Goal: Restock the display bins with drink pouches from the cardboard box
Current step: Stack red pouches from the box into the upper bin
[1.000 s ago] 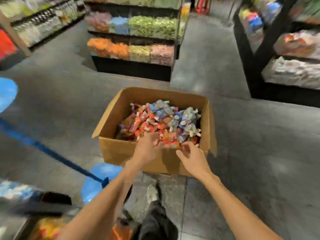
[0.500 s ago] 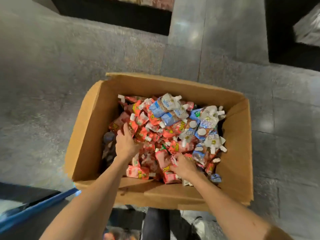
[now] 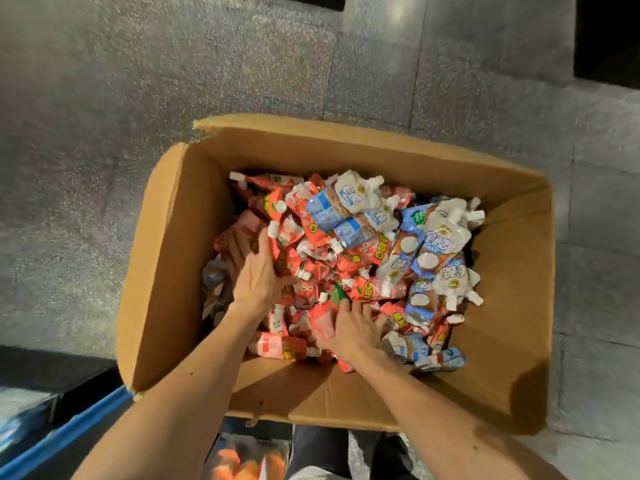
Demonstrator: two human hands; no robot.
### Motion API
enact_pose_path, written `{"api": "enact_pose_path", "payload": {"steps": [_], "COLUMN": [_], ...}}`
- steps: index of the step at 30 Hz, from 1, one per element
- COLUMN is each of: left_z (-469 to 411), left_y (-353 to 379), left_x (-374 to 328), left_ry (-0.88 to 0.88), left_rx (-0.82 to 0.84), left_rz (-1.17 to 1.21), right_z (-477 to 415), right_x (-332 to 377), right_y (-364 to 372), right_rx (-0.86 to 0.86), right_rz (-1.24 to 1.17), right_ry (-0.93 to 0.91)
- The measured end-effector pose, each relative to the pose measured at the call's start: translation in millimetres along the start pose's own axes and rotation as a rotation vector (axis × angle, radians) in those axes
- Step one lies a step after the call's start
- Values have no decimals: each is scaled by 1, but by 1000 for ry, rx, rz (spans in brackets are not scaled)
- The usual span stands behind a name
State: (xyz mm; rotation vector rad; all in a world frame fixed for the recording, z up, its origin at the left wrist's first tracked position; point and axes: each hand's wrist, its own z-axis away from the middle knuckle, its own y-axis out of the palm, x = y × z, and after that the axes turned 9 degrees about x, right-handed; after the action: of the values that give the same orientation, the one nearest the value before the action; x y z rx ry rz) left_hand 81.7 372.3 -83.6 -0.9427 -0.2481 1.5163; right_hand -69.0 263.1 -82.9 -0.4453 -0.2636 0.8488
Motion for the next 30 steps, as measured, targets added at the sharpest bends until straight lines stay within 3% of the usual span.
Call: {"api": "enact_pose_path", "payload": {"steps": [6, 15, 20, 25, 30], "left_z": [9, 15, 23, 34, 54], "left_y": [11, -13, -31, -52, -75], "left_x": [13, 23, 20, 12, 2], "left_ry": [196, 336, 326, 361, 283], "left_rx": [-116, -171, -206, -266, -169], "left_rz": [-267, -220, -97, -45, 305], "right_z": [7, 2, 2, 4, 13], "right_x": [7, 29, 21, 11, -4], "right_y": [4, -13, -12, -20, -61], "right_rx": [-109, 126, 93, 104, 154], "right_rz": [-84, -118, -203, -524, -917], "right_ry": [-165, -199, -185, -140, -44]}}
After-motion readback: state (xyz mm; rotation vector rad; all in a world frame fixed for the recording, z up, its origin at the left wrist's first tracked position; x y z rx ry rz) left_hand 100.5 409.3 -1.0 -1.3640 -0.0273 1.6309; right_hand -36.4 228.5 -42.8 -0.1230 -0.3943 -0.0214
